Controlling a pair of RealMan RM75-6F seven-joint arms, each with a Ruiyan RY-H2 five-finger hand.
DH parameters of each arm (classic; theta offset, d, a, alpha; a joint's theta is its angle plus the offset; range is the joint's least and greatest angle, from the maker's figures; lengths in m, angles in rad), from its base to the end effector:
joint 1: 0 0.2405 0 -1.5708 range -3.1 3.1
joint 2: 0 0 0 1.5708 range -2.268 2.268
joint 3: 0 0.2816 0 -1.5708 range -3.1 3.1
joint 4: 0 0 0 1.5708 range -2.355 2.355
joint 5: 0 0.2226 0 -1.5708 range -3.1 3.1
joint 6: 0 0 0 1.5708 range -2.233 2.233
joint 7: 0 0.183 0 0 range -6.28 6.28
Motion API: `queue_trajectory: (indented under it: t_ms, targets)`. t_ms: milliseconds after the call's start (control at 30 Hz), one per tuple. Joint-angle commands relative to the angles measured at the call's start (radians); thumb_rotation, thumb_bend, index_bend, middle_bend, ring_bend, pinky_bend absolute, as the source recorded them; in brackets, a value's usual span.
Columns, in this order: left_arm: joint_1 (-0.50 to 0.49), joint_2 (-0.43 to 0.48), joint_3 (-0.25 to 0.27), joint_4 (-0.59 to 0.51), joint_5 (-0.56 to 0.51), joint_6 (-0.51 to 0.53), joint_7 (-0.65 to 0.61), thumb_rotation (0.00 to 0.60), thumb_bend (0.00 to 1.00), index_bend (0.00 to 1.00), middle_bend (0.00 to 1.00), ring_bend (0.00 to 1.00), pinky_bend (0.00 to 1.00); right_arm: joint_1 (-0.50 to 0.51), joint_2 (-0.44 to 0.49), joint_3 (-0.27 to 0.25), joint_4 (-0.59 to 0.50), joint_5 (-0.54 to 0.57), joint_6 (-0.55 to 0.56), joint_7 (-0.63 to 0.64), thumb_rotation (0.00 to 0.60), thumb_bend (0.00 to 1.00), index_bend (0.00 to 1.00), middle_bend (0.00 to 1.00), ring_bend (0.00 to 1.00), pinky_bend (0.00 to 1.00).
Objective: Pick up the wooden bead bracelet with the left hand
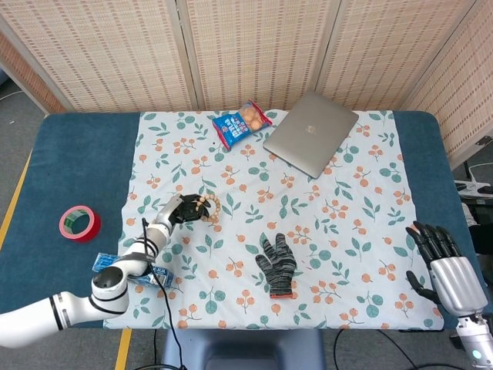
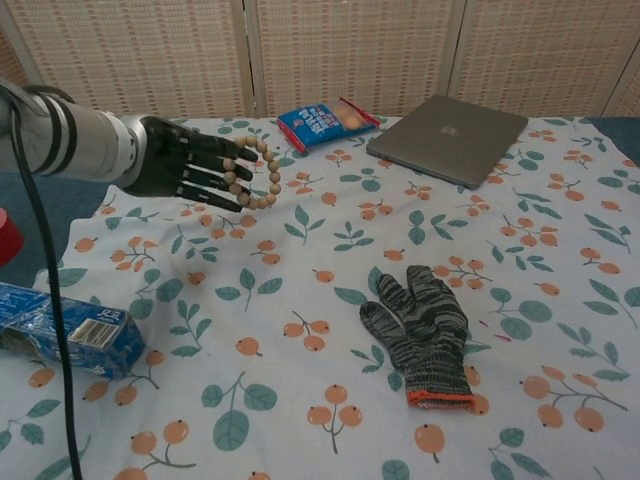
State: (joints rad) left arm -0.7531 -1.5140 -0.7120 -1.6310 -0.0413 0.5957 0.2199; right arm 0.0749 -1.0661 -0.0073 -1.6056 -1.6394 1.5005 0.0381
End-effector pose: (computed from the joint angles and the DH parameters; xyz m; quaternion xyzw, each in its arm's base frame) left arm -0.1079 0.4367 -0.0286 -0.3309 -0.8418 -0.3913 0.1696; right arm -0.3281 -0.2055 0.1599 0.6440 -0.3677 0.3895 0.5462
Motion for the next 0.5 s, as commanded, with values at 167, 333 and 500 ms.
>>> queue_trajectory:
  t_ms: [167,333,500]
  targets:
    - [0.025,0.081,0.006,-0.015,0.021,-0.200,-0.191,0.600,0.59,0.46,0.51,0.34,0.33,0.006,0.008,-0.011,-0.004,-0.013,-0.013,0.023,0.600,0.30,0.00,0.00,0.00,0.00]
    - [0.053,0.077,0.033,0.018,0.109,-0.292,-0.282,0.600,0.50,0.44,0.49,0.31,0.31,0.008,0.010,-0.012,-0.004,-0.011,-0.019,0.025,0.600,0.30,0.00,0.00,0.00,0.00]
    - [0.076,0.061,0.068,0.028,0.237,-0.305,-0.337,0.600,0.44,0.48,0.52,0.30,0.25,0.010,0.009,-0.011,-0.004,-0.007,-0.023,0.020,0.599,0.30,0.00,0.00,0.00,0.00]
